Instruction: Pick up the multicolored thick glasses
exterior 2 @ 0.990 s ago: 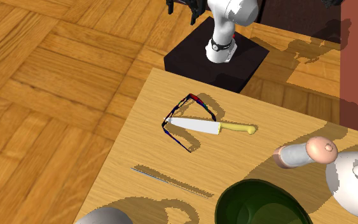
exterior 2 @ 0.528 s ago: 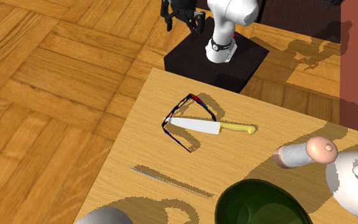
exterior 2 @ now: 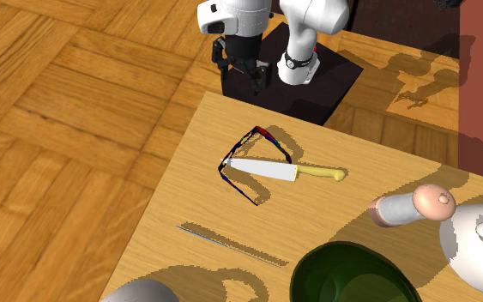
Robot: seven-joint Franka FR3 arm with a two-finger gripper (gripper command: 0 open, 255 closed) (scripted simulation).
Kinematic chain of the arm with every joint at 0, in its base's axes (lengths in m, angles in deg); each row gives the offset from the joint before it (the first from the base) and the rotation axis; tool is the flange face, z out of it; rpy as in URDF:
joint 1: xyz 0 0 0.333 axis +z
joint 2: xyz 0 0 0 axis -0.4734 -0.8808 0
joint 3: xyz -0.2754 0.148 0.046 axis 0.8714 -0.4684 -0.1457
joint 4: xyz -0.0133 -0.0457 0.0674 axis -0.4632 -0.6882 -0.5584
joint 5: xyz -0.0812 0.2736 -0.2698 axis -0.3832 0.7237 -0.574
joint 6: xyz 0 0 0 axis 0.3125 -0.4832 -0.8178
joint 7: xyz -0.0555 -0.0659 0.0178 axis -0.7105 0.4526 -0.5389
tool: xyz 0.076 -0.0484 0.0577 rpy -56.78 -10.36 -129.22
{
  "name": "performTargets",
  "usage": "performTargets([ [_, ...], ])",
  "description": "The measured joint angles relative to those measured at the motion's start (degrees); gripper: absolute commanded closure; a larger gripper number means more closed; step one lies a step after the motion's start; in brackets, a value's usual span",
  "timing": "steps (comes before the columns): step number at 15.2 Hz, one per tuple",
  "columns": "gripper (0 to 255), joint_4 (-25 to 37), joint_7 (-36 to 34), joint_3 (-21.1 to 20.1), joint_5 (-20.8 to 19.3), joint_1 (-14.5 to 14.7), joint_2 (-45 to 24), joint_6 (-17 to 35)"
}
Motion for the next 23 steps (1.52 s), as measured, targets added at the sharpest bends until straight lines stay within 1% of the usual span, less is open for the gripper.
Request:
performTargets([
  [7,0,11.7,-5.8,-3.4,-0.9,1.2,-15.2,2.9],
  [10,0,17.2,-7.9,-4.3,-1.7,1.8,-20.9,2.8],
  [11,0,18.2,-8.4,-4.5,-1.9,2.0,-22.1,3.0],
  [18,0,14.8,-9.0,-4.7,-2.2,2.2,-23.7,7.9],
  [19,255,14.6,-9.0,-4.7,-2.2,2.2,-23.8,8.2],
  [23,255,14.2,-8.9,-4.7,-2.2,2.2,-23.8,8.6],
])
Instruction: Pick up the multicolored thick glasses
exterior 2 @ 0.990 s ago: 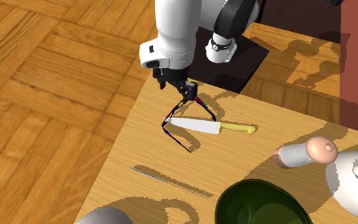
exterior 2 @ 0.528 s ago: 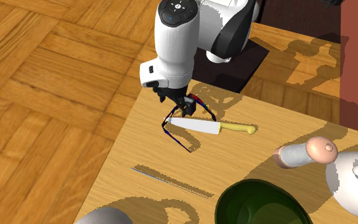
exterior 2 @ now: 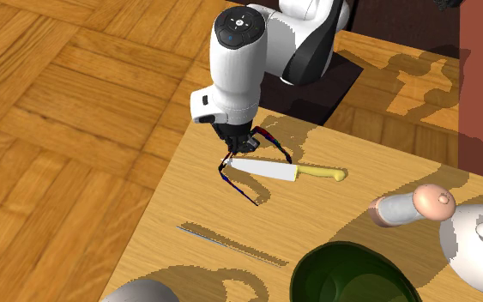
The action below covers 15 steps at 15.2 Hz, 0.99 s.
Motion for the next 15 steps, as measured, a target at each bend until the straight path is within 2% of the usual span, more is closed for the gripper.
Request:
performTargets([
  [6,255,-0.1,0.0,0.0,0.0,0.0,0.1,0.0],
  [15,255,5.3,0.1,0.0,0.1,0.0,0.6,-5.9],
])
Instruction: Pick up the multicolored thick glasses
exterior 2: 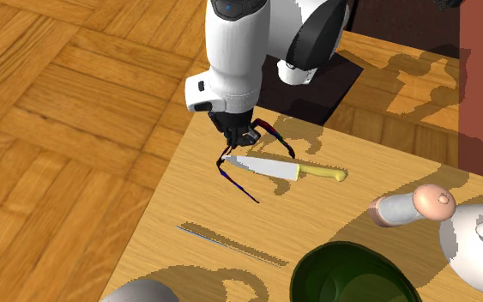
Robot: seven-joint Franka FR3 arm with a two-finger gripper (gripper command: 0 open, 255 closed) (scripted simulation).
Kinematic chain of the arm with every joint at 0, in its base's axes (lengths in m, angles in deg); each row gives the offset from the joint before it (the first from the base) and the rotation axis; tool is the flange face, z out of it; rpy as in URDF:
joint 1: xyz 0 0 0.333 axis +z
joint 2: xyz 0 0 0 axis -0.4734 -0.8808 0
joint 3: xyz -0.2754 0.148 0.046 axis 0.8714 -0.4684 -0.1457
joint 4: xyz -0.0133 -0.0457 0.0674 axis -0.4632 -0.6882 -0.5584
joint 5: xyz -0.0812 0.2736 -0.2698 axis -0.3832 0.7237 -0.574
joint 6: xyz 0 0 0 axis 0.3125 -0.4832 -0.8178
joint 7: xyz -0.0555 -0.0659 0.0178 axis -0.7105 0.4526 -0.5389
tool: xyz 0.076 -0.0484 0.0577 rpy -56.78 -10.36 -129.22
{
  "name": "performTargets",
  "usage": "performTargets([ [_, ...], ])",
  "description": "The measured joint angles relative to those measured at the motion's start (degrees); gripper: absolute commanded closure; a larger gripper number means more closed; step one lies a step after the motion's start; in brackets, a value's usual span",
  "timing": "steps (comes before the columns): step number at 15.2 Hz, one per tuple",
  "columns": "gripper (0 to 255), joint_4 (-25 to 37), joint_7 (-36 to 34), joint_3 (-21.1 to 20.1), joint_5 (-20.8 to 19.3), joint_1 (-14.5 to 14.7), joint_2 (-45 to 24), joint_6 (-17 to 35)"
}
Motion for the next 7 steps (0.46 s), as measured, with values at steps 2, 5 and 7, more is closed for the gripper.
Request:
performTargets([
  [2,255,1.3,-0.1,0.0,0.1,0.0,0.4,-1.7],
  [5,255,3.7,0.0,0.0,0.0,0.0,0.1,-3.9],
  [7,255,5.2,-0.1,-0.1,0.0,0.1,0.0,-5.2],
])
